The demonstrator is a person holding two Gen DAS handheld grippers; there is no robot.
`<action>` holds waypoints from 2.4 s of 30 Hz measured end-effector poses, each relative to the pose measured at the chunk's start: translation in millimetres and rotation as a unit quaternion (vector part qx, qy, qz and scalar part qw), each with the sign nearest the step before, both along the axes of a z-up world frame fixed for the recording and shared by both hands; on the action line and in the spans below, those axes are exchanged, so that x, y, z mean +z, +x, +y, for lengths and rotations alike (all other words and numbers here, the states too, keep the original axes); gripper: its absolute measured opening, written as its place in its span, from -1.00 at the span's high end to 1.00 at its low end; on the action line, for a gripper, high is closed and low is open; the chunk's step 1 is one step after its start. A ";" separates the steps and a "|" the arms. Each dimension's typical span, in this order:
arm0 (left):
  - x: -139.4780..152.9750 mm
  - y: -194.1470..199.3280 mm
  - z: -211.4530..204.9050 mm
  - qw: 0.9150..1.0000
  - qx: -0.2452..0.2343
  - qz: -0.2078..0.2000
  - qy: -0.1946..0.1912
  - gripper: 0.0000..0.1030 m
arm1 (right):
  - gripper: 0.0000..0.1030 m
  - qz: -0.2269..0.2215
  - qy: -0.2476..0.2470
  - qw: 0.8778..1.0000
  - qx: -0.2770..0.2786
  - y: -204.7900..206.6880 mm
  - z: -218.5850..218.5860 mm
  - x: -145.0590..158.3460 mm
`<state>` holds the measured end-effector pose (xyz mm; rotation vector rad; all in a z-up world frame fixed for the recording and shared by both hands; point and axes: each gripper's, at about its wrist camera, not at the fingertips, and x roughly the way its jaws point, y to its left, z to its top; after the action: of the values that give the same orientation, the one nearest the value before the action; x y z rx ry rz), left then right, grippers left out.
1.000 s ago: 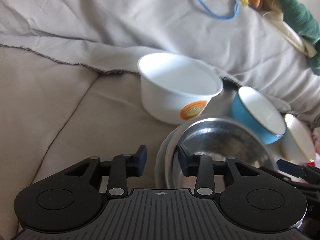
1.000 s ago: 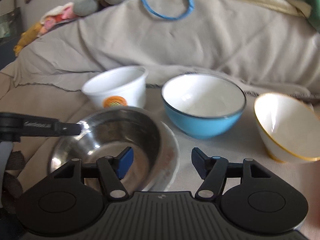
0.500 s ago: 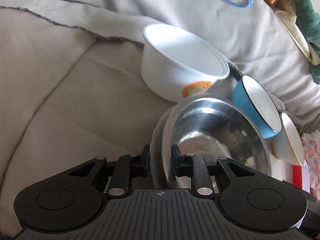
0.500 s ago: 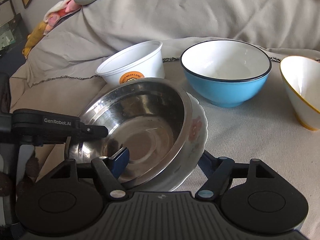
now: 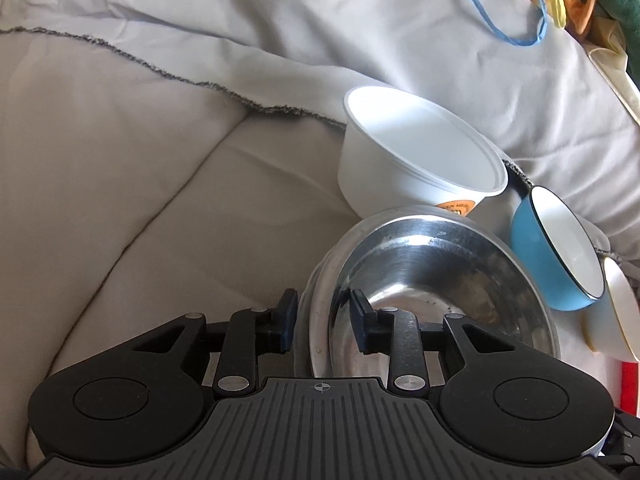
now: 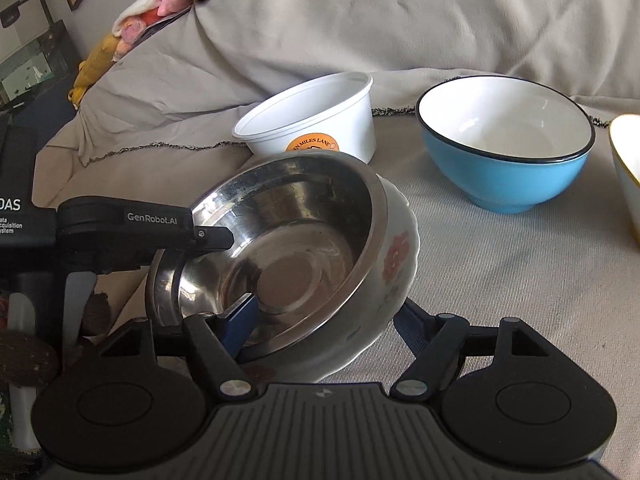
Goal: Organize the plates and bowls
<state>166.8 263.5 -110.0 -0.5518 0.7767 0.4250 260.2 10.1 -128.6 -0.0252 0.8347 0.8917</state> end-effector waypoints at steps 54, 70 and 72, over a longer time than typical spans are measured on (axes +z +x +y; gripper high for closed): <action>3.9 148.8 -205.8 0.967 -0.244 0.007 -0.077 0.54 | 0.43 0.090 0.021 0.957 -0.275 150.2 -189.0 -9.1; 1.6 51.9 -152.8 0.957 -0.276 0.003 -0.093 0.50 | 0.41 0.071 0.002 0.989 -0.132 37.4 -138.9 -17.1; 1.7 52.3 -152.8 0.958 -0.274 0.001 -0.089 0.50 | 0.41 0.071 0.006 0.987 -0.141 40.8 -138.0 -17.1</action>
<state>219.1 110.7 -108.3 -0.4786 0.9358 -0.1587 301.0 -127.9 -145.6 0.1658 0.9382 0.6364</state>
